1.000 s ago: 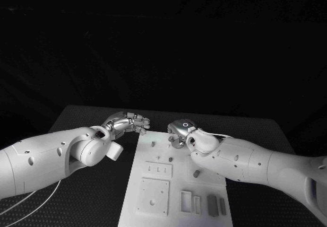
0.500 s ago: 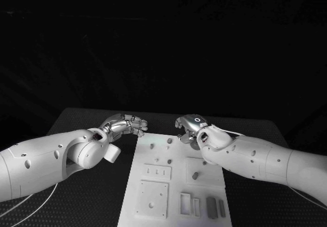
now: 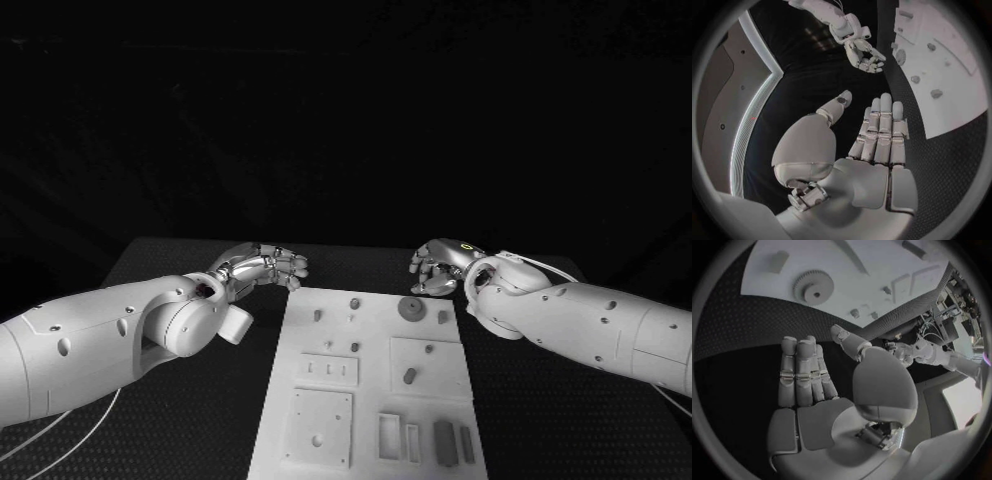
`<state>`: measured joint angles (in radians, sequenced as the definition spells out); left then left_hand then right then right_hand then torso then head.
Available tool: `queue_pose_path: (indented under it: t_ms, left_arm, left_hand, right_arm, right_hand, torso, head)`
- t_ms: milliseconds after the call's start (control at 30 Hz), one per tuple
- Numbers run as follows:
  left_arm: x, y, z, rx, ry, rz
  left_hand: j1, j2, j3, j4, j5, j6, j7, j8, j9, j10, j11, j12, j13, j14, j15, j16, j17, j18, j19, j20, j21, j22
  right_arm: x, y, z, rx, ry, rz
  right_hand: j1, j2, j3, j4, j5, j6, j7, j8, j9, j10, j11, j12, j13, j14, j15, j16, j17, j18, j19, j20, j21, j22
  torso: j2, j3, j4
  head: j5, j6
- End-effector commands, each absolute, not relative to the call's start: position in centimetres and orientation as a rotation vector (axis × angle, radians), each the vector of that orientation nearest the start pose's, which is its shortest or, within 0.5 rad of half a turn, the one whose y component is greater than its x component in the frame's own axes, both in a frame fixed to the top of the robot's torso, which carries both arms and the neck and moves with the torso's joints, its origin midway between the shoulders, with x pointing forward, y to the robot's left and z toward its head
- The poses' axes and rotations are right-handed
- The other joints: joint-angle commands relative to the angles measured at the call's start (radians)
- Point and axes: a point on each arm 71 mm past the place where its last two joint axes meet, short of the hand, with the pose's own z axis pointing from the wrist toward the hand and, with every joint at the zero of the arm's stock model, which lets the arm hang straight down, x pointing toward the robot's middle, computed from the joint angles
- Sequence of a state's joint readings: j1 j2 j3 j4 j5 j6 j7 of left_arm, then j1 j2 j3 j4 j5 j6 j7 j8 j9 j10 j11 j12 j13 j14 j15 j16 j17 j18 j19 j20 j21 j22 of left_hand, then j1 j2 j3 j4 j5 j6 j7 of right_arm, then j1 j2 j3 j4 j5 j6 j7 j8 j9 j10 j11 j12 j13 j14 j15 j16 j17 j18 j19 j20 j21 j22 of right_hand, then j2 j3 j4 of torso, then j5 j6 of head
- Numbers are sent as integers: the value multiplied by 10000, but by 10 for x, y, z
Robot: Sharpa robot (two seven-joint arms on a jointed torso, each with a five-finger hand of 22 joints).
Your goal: Assemble the parts on the task board
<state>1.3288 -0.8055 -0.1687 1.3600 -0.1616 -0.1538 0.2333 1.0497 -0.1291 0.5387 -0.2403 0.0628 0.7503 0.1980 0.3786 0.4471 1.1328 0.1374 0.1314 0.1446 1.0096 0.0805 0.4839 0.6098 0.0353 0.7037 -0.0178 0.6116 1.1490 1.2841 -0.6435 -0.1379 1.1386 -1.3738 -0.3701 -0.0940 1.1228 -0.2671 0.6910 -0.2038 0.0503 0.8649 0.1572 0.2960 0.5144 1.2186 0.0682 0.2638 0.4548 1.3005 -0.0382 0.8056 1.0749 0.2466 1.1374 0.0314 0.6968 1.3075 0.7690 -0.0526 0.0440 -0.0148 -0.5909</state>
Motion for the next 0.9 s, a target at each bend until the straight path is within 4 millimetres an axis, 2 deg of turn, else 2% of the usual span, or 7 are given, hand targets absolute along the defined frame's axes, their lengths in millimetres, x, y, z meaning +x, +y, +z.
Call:
queue_pose_path:
  t_ms: [33,100,167,300,500,733,900]
  left_arm:
    - [521,230,-178,-9078,16714,-13982]
    - [520,231,-179,-9111,16723,-13954]
    - [520,232,-181,-9112,16739,-13928]
    - [520,233,-183,-9147,16755,-13908]
    - [520,233,-186,-9183,16808,-13909]
    - [520,232,-188,-9197,16844,-13916]
    - [520,232,-188,-9207,16857,-13906]
  left_hand:
    - [-45,-21,-11,46,-37,-61,11,-46,14,-52,-17,-62,16,-60,-2,-63,18,162,-50,2,39,-12]
    - [-44,-19,-10,46,-37,-62,11,-47,14,-53,-17,-64,16,-60,-2,-64,18,162,-51,2,39,-13]
    - [-39,-26,-9,41,-37,-64,12,-51,17,-58,-14,-71,17,-78,5,-78,17,159,-62,5,38,-18]
    - [-36,-29,-8,36,-36,-68,13,-64,29,-67,-9,-94,21,-143,33,-132,13,144,-115,24,27,-36]
    - [-36,-25,-8,35,-37,-67,11,-74,41,-71,-6,-113,26,-202,62,-179,11,131,-171,47,16,-52]
    - [-36,-23,-8,36,-37,-70,10,-77,43,-73,-6,-118,27,-202,64,-181,14,131,-178,50,17,-54]
    - [-36,-22,-8,36,-38,-71,8,-79,44,-75,-7,-122,27,-201,65,-182,16,131,-182,52,17,-56]
  right_arm:
    - [554,-224,-200,-727,17764,5081]
    - [554,-226,-201,-722,17853,5037]
    - [555,-227,-202,-710,17884,4992]
    - [556,-228,-205,-713,17983,4910]
    - [556,-227,-212,-1138,17910,4486]
    - [558,-224,-219,-1504,17705,4103]
    - [557,-225,-224,-1525,17789,4054]
  right_hand:
    - [-98,122,-262,-86,-52,-45,-102,-82,47,320,-301,1366,2485,-361,-366,635,270,152,-85,-173,558,258]
    - [-275,161,-521,-151,95,-109,-197,-205,22,-352,-357,2607,4150,-416,-216,1373,658,152,-101,-234,1136,257]
    - [-336,142,-507,-132,110,-170,-46,-313,-6,-737,-304,3423,5117,-572,-291,1803,850,152,-269,-265,1569,267]
    - [-394,129,-425,-94,94,-189,-15,-361,-7,-1027,-258,3570,5372,-741,-277,1853,792,152,-469,-237,1718,250]
    - [-697,53,-643,-91,262,-337,19,-473,-44,-1231,-222,3668,5511,-883,-240,1940,748,152,-650,-186,1837,244]
    - [-814,95,-771,-129,295,-318,5,-488,-63,-1288,-236,3883,5605,-946,-252,2159,768,152,-707,-204,2033,242]
    - [-768,130,-705,-127,205,-246,-17,-466,-64,-1253,-258,3992,5618,-925,-274,2280,767,152,-675,-238,2143,233]
  torso:
    - [-31,95,-51]
    - [-22,138,-56]
    - [-9,182,-67]
    - [7,285,-99]
    - [26,392,-122]
    - [42,431,-120]
    - [39,407,-101]
  head:
    - [1,17]
    - [34,10]
    - [72,-1]
    - [149,22]
    - [185,32]
    - [164,14]
    - [118,-16]
